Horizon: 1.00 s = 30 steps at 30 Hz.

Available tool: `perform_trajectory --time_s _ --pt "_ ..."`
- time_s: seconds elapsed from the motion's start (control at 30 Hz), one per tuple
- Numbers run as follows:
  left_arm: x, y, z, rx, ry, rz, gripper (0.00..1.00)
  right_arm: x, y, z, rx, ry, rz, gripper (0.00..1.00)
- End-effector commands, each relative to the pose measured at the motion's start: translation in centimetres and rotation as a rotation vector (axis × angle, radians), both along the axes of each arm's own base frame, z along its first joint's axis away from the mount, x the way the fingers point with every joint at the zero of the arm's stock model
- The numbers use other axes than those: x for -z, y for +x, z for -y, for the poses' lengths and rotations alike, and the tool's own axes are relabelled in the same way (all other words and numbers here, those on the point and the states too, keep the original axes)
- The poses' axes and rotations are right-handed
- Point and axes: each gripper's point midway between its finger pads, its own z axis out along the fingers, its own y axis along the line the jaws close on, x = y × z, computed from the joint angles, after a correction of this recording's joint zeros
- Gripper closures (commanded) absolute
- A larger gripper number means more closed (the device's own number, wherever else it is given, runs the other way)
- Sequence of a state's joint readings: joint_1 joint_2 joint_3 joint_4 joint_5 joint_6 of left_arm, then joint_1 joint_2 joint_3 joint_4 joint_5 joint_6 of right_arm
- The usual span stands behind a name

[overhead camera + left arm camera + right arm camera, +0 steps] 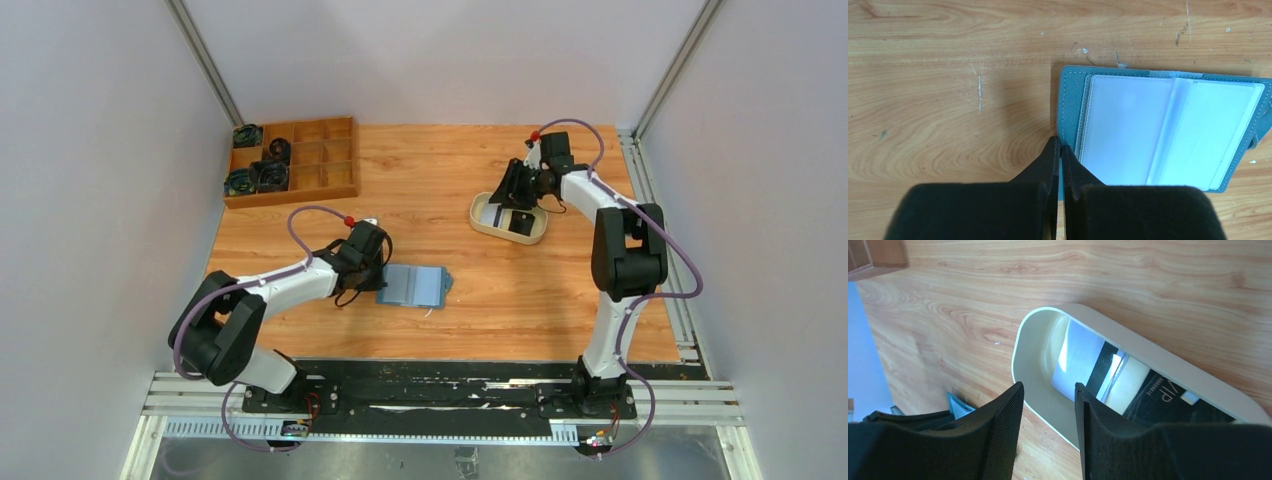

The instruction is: Take the credit cards out of the card holder

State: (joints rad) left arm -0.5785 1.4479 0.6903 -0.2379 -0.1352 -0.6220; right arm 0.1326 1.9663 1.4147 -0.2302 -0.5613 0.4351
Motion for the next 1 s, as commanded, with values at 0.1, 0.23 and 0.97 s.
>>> perform_trajectory --time_s 0.1,0.23,0.97 --pt "-1.2 -0.2 -1.0 -0.004 0.046 0.01 1.0 -0.9 -1.0 4.5 0.034 -0.251 -0.071 0.51" --pt "-2.6 0.2 0.2 0.001 -0.031 0.04 1.0 -3.4 -1.8 3.9 0.031 -0.289 0.031 0.48" --pt "-4.9 0.3 3.9 -0.049 -0.371 0.144 1.0 0.7 -15.3 -21.3 -0.324 -0.146 0.062 0.25"
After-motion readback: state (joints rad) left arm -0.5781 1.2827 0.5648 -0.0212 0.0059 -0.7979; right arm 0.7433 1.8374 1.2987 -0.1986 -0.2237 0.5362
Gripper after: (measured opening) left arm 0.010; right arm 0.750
